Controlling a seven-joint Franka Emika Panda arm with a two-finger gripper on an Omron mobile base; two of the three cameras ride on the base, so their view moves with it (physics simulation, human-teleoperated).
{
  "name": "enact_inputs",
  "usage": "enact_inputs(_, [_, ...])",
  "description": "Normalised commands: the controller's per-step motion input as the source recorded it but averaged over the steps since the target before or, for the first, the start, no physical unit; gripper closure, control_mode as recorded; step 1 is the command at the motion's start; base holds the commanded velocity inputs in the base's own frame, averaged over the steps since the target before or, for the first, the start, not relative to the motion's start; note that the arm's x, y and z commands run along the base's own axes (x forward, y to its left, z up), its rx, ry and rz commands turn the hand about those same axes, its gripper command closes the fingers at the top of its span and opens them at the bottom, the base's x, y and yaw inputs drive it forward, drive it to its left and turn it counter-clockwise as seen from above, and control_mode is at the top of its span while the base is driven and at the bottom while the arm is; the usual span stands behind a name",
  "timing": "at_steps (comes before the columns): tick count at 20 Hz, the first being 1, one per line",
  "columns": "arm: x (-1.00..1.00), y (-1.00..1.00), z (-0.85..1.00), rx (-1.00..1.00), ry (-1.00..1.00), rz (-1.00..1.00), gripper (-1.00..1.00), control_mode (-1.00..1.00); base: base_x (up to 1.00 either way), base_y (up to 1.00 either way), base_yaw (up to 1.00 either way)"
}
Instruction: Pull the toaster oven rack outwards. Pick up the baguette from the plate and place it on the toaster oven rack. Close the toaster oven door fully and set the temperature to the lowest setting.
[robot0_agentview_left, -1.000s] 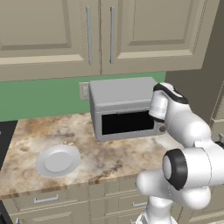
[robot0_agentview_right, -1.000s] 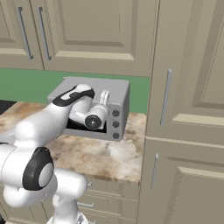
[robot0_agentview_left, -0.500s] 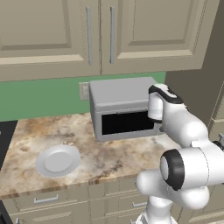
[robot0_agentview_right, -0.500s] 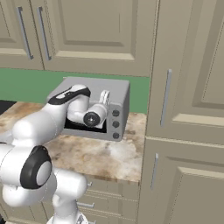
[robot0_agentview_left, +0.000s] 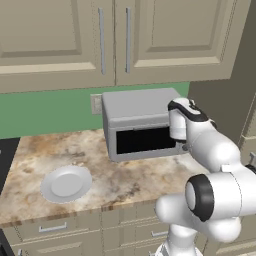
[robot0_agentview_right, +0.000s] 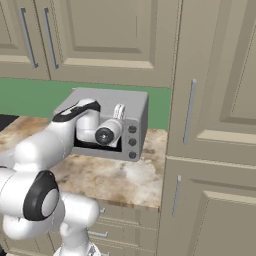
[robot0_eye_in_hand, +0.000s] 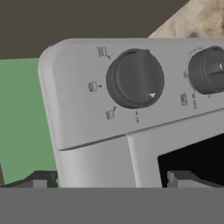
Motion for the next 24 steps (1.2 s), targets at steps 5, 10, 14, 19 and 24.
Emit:
enact_inputs(5, [-0.38, 0.0, 0.0, 0.0, 0.0, 0.0, -1.0, -1.0, 0.0, 0.0, 0.0])
enact_inputs(10, [-0.25, 0.0, 0.05, 0.0, 0.0, 0.0, -1.0, -1.0, 0.0, 0.0, 0.0])
enact_inputs(14, [-0.24, 0.0, 0.06, -0.06, 0.0, 0.0, -1.0, -1.0, 0.0, 0.0, 0.0])
enact_inputs(19, [-0.37, -0.06, 0.01, -0.29, 0.0, 0.0, -1.0, -1.0, 0.0, 0.0, 0.0])
enact_inputs(24, [-0.58, -0.19, 0.23, -0.42, 0.0, 0.06, -1.0, -1.0, 0.0, 0.0, 0.0])
